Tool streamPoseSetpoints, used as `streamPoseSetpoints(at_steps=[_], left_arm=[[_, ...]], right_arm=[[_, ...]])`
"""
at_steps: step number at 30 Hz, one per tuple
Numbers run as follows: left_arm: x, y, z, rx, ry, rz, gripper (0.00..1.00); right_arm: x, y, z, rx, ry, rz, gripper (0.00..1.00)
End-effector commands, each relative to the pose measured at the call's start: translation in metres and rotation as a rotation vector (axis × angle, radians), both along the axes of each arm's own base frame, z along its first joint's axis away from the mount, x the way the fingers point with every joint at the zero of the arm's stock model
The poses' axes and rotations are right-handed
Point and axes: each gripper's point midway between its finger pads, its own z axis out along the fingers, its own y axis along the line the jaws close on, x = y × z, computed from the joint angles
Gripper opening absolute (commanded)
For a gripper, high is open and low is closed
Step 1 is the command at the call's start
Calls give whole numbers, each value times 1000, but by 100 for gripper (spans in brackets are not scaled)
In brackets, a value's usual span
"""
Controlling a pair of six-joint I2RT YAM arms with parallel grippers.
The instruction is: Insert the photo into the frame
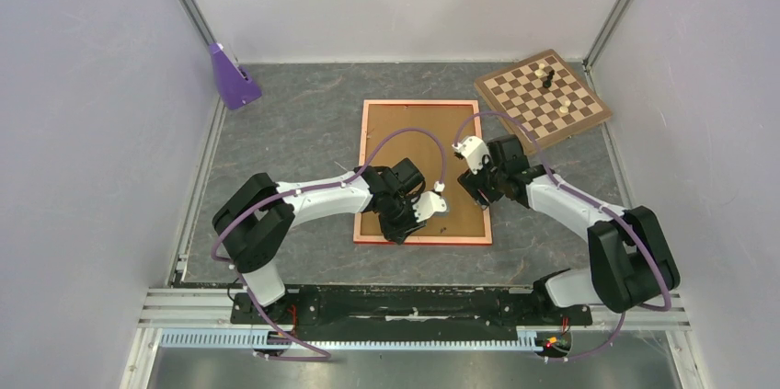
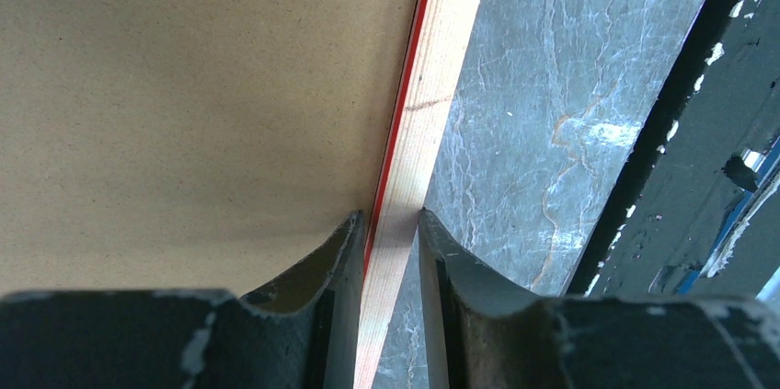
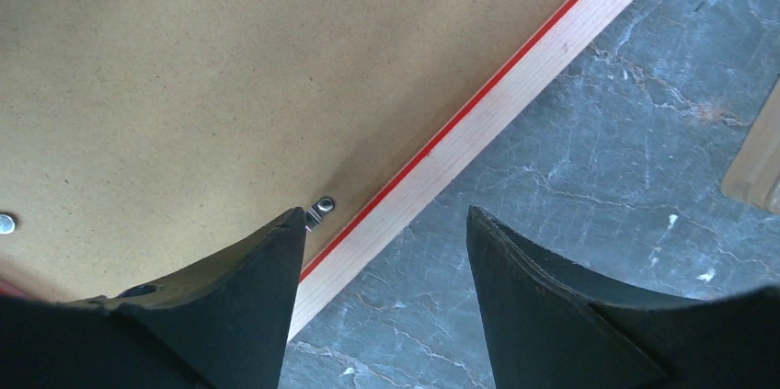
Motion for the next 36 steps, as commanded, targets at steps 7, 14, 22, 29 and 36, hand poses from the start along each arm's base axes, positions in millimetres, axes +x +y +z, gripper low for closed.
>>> streamPoseSetpoints(at_steps=[7,14,22,29,36], left_arm=[[5,-9,-15,-15,-10,11,33],[5,-8,-15,-13,-8,11,32],[4,-7,-16,-10,-2,9,26],[2,-8,-17,-9,5,4,16],[0,-7,-19,-6,20,-7,3]], right_arm=[[-2,12,-11,60,39,-14,68],[-7,6,-18,32,58,-22,68],[-1,-13,-12,-71,12,-39,67],[5,-23,2,-124,-29,-50,67],[14,-21,4,-127,-37,-52,66]])
